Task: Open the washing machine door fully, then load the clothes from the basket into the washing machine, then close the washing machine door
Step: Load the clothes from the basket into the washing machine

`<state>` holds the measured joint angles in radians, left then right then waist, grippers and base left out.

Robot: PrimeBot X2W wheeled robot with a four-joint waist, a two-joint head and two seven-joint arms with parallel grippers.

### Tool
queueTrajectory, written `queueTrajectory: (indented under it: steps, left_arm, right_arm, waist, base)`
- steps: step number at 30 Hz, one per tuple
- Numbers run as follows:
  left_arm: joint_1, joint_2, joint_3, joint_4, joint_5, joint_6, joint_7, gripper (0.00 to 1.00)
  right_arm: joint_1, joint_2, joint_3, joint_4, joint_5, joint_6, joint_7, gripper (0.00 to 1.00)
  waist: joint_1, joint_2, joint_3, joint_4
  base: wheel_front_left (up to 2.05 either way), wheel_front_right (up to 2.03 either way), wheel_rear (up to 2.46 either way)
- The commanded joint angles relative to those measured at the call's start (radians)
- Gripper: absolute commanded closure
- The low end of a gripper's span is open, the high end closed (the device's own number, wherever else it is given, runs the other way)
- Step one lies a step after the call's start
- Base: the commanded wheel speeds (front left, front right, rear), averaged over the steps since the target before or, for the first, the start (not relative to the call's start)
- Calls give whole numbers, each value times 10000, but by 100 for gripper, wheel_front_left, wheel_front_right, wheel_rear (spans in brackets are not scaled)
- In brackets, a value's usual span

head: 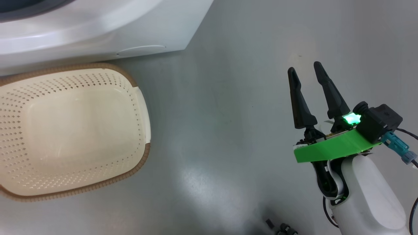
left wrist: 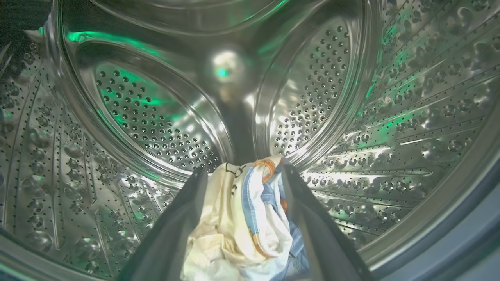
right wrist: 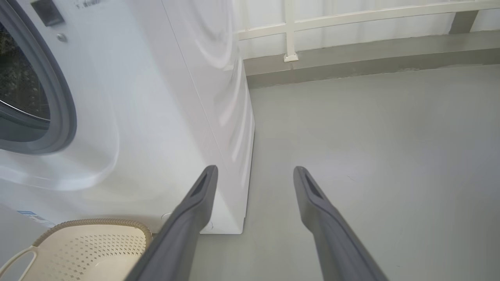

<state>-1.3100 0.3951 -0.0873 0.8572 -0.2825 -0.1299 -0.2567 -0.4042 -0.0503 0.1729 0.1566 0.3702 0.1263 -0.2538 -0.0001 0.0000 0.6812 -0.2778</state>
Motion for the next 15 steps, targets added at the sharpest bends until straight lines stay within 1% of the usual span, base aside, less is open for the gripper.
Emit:
queueTrajectory:
  steps: [1, 8, 15]
  left_arm:
    - [273, 351, 206, -211, 181, 20, -51, 0]
    - [922, 107, 662, -543, 207, 11, -51, 0]
    - [2236, -352, 1201, -1397, 275, 0, -51, 0]
  right_arm:
    - [49, 0, 161, -194, -39, 44, -80, 0]
    - [-44, 0, 170, -179, -146, 44, -80, 0]
    - [-131, -54, 42, -105, -378, 44, -80, 0]
  waist:
    - [1, 0, -48, 41]
    - [1, 0, -263, 128]
    - [1, 0, -688, 438]
  base:
    - [0, 0, 0]
    - [0, 0, 0]
    - [0, 0, 0]
